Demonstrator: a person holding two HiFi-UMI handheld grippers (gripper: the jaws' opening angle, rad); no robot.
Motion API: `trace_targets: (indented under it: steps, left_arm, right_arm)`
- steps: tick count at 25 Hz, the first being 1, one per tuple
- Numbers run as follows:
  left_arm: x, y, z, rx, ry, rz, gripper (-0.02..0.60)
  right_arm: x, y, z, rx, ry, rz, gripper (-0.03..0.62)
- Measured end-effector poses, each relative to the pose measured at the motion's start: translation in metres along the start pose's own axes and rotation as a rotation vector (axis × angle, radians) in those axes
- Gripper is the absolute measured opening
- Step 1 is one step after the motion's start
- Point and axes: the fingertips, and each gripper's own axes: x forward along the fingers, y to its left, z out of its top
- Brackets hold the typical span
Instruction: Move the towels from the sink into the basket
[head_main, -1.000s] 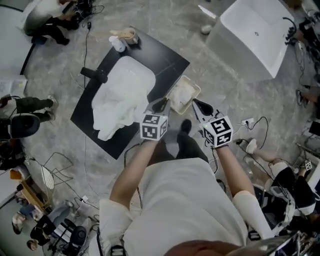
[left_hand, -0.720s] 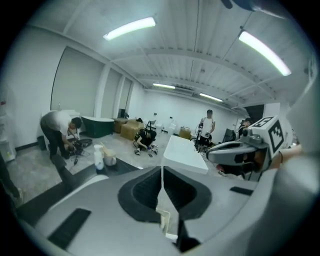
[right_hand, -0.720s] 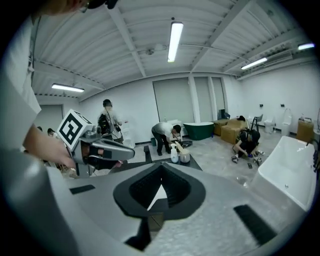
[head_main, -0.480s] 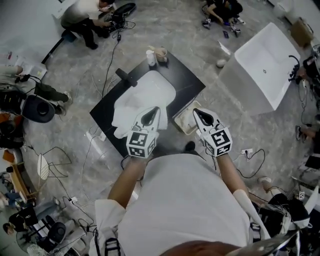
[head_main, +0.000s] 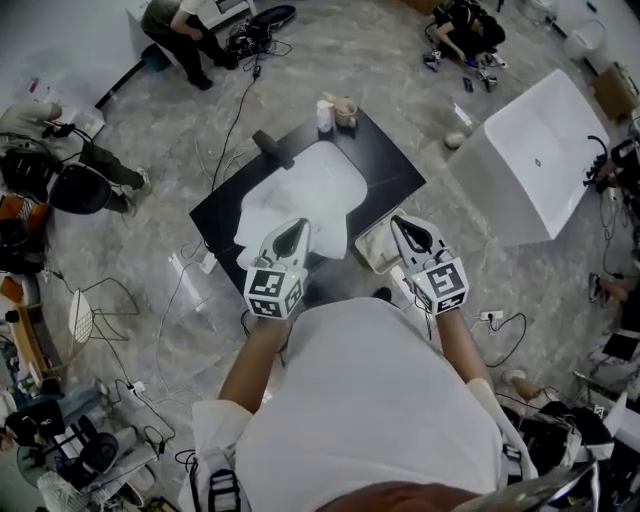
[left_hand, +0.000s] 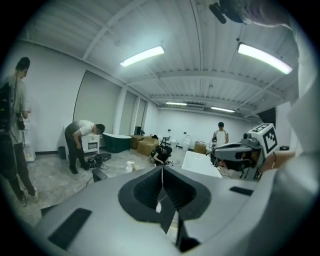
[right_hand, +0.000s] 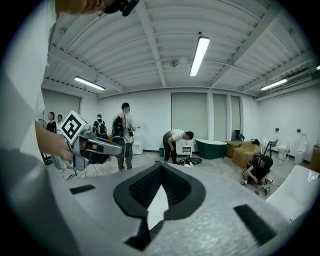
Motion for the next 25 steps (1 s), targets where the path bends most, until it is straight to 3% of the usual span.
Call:
trace_targets:
  steps: [6, 12, 13, 15, 25]
  left_arm:
    - [0.000, 0.026, -0.034, -0.004, 0.062, 0.028, 0.015]
    - [0.014, 0.052, -0.092, 0.046, 0.178, 0.051, 0.022]
    - [0.017, 0.057, -0.105, 0.045, 0.206, 0.052, 0.039]
    - [0.025, 0.068, -0.134, 0.037, 0.269, 0.053, 0.160]
    - [0.063, 0.134, -0.256, 0.095, 0.542, 0.110, 0.333]
  right_arm:
    - [0.020, 0.006, -0.016, 0.023, 0.047, 0.019, 0.000]
    - [0.042, 0.013, -0.039, 0.106, 0.095, 0.038, 0.000]
    - [0.045, 0.015, -0.045, 0.112, 0.106, 0.042, 0.000]
    - [0.054, 0.018, -0.057, 0.122, 0.132, 0.052, 0.000]
    - [0.089, 0.038, -0.098, 0.166, 0.233, 0.092, 0.000]
